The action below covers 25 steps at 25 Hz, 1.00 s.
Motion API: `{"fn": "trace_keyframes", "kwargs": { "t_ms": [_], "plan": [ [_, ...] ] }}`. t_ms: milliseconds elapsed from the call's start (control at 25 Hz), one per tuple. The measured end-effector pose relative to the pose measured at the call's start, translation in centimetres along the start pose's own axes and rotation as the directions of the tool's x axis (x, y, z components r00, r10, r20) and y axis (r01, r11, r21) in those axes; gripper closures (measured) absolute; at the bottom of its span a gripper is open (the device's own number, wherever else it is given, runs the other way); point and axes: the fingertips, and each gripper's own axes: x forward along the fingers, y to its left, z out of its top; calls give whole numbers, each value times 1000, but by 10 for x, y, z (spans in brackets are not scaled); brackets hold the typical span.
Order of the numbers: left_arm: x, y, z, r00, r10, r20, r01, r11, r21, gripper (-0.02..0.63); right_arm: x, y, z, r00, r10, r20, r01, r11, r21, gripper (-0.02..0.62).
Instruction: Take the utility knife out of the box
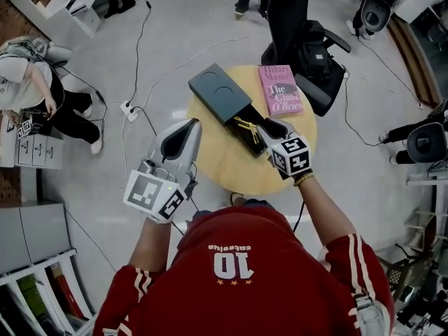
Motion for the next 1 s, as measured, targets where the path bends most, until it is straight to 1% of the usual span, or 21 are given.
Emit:
{"fn": "trace_keyframes", "kwargs": {
  "t_ms": [160,360,520,680,1000],
  "plan": [
    [12,2,-4,1000,-1,-15,1,1000,3,603,35,-19,-47,993,-19,-120,15,999,-36,479],
    [22,9,-12,999,7,-44,-7,1000,2,603,71,-27,-89,972,-23,-234,7,997,-71,479],
    [28,16,-22,997,22,-71,-23,1000,-8,603,95,-30,-110,954,-19,-298,-9,996,-92,477],
    [35,24,-28,996,27,-85,-29,1000,-12,603,117,-39,-128,931,-34,-364,-11,993,-120,476],
    [38,37,-41,993,49,-110,-53,998,-35,603,136,-42,-147,895,-27,-446,-41,989,-141,476]
  ]
}}
